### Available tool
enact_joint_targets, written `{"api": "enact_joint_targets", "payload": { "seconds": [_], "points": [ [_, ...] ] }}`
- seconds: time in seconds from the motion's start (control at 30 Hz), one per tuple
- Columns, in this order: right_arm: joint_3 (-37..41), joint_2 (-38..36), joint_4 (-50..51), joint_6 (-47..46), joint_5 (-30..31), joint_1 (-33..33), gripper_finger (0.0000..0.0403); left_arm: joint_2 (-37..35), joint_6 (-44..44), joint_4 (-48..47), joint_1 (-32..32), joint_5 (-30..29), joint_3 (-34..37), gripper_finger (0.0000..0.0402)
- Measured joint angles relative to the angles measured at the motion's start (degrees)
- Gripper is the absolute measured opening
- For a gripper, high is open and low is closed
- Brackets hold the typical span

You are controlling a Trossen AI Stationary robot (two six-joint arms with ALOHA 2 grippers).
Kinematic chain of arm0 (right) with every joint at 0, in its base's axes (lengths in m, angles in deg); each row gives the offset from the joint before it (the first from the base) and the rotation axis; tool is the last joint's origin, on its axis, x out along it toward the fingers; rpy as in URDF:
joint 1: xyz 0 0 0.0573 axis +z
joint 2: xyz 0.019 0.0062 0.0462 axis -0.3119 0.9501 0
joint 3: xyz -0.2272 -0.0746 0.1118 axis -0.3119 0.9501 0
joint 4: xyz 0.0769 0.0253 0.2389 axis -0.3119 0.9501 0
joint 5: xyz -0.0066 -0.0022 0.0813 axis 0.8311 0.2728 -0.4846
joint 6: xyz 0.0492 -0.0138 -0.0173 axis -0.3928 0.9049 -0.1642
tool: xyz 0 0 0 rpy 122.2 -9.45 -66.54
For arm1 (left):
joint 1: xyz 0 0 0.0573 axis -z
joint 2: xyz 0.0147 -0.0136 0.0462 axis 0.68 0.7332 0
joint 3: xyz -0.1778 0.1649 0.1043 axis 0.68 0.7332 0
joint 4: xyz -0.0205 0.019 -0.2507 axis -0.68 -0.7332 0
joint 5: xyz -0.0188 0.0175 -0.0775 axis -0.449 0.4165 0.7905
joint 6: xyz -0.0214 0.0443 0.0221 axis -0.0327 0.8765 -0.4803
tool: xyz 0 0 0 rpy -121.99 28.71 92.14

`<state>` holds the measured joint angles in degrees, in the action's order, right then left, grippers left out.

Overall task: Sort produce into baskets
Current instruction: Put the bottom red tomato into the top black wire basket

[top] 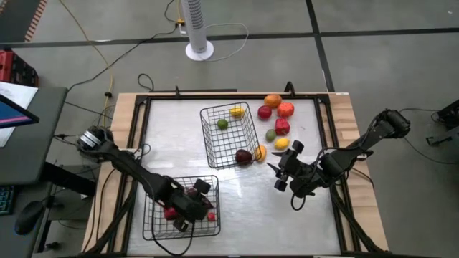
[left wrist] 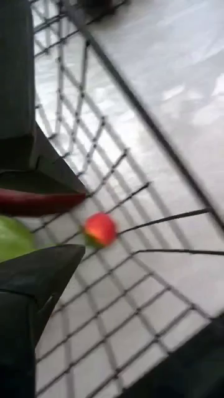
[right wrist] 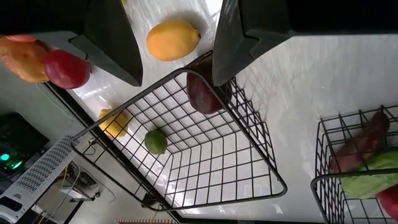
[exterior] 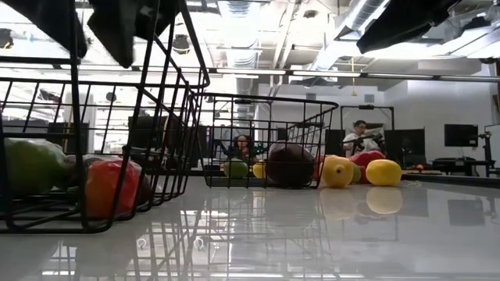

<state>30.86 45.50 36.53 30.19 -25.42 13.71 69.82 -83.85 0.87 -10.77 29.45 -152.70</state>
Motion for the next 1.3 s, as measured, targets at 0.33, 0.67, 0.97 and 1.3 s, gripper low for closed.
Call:
{"api": "enact_joint_targets", "payload": {
  "seconds": [0.33, 0.67, 0.97, 1.3],
  "points": [
    [0.0, 0.02, -0.03, 0.0, 0.17, -0.14, 0.0221, -0.15, -6.49, 20.19, 0.0, 2.6, 10.74, 0.0128],
    [0.0, 0.04, 0.06, -0.02, 0.2, -0.13, 0.0221, 4.96, -9.4, 24.4, 0.47, -0.55, 10.9, 0.019],
    [2.12, 0.02, -1.94, -0.09, 0.28, -0.47, 0.0221, 9.29, -8.55, 27.32, 0.37, 4.57, 10.87, 0.0221],
    [2.4, -0.13, -2.29, -0.07, 0.28, -0.9, 0.0221, 9.29, -6.56, 25.98, 0.33, 0.63, 10.86, 0.022]
  ]
}}
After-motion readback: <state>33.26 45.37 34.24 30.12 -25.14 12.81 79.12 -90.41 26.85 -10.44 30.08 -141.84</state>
